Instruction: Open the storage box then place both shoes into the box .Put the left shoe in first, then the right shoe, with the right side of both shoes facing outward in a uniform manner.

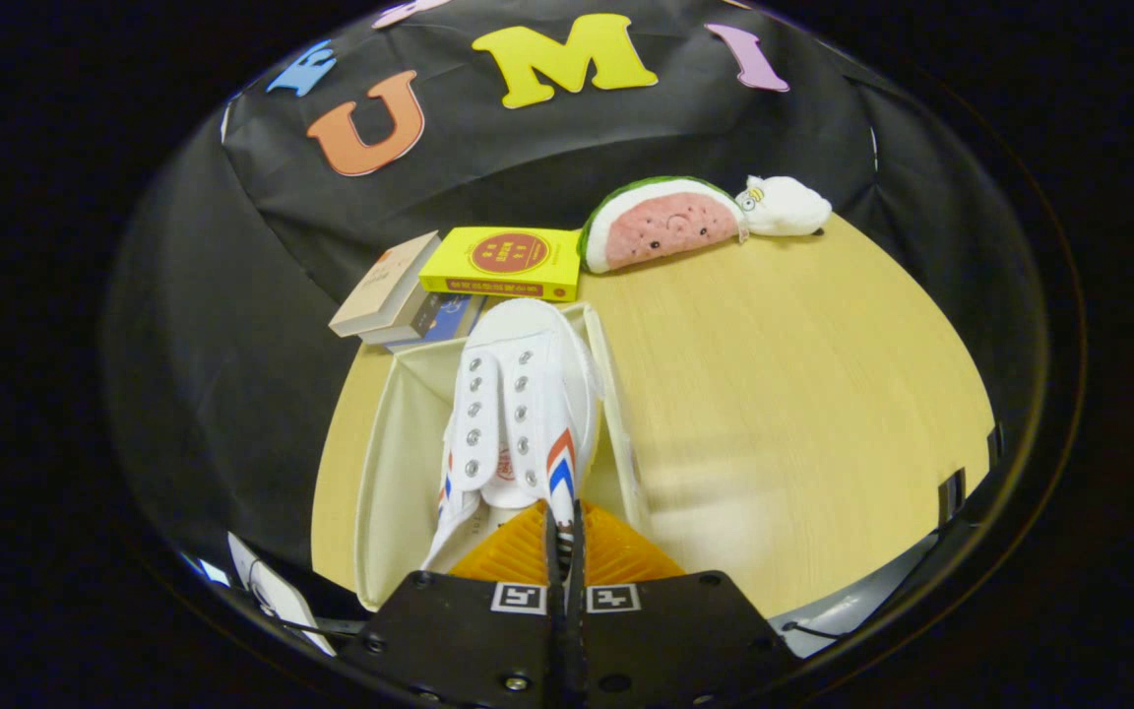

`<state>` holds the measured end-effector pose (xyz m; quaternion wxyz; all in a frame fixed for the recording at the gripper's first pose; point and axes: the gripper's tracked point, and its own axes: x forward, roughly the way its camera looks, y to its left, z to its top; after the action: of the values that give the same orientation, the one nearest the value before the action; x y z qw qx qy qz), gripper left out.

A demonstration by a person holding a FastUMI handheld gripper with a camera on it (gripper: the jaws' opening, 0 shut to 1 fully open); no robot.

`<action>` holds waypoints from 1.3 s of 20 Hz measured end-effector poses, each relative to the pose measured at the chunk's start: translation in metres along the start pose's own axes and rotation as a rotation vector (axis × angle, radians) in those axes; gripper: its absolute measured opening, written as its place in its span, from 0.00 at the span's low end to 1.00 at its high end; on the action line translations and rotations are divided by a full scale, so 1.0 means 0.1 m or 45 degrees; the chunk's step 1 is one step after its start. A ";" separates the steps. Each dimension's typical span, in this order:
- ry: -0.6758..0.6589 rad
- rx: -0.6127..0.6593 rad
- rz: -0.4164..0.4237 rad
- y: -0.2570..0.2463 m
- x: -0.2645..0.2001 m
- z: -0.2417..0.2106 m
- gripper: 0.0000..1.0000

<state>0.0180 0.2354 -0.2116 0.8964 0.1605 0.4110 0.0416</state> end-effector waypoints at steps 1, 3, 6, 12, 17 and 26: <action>0.000 0.006 0.005 0.00 0.01 0.00 0.00; -0.004 0.010 0.010 -0.01 0.00 -0.01 0.00; -0.004 0.027 0.023 -0.01 0.00 -0.01 0.00; 0.016 0.055 0.123 0.11 -0.05 -0.08 0.40; -0.083 -0.082 0.121 0.17 -0.21 0.10 0.85; -0.310 -0.292 0.023 -0.03 -0.70 0.53 0.96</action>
<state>0.0115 0.2049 -0.1295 0.9516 0.0647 0.2903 0.0766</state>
